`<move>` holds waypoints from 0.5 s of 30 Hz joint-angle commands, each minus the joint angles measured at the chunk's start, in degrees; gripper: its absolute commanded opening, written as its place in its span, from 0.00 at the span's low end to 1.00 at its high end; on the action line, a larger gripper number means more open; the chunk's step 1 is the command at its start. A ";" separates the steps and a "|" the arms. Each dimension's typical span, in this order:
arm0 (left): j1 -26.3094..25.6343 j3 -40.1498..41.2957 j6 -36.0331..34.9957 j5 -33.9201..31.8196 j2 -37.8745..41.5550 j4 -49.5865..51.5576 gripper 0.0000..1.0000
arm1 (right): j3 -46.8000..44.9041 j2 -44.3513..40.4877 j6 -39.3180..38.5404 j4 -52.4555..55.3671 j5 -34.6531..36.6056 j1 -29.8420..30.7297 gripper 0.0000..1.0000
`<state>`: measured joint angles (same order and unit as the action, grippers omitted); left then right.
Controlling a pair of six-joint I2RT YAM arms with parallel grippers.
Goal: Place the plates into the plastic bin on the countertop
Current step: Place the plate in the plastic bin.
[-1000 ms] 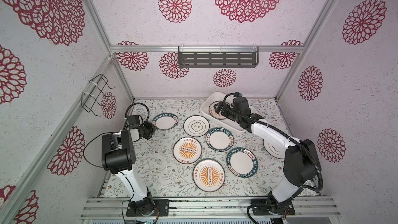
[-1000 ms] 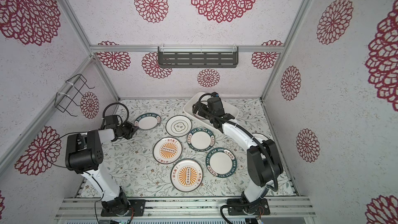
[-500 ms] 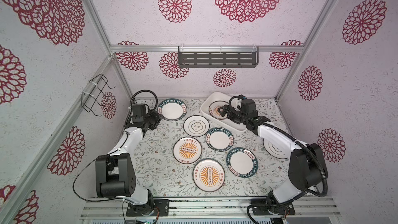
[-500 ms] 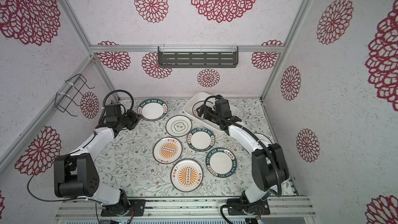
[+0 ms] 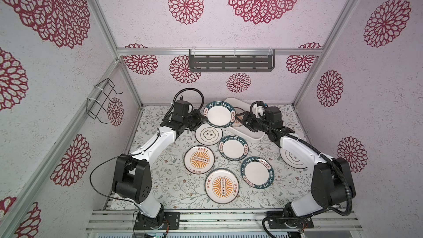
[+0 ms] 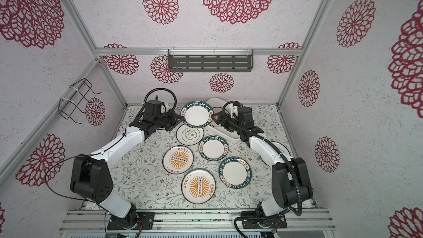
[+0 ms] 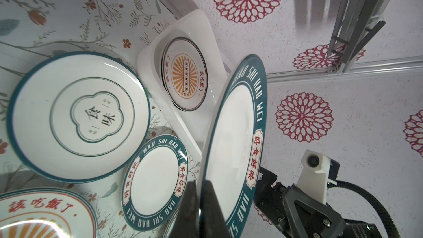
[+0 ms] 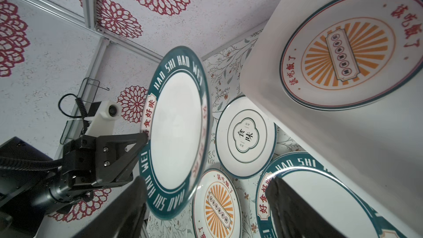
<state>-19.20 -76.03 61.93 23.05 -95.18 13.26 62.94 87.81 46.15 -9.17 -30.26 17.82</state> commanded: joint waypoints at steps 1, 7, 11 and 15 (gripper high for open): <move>-0.46 -4.09 -1.03 2.09 -1.42 -0.35 0.07 | -0.70 0.55 3.89 -6.12 -1.85 0.09 0.82; -0.76 -9.20 -3.43 4.37 -4.15 2.79 0.09 | -1.24 2.11 8.31 -9.63 -1.02 0.09 0.60; -0.99 -10.70 -4.10 5.42 -5.23 3.40 0.11 | -1.50 2.51 9.89 -9.88 1.78 0.08 0.46; -1.53 -10.68 -4.02 5.88 -5.50 2.84 0.14 | -1.33 3.28 12.07 -11.32 2.83 0.11 0.29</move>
<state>-20.08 -85.52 59.11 27.07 -100.33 17.45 61.23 90.76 55.75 -16.32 -28.75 17.82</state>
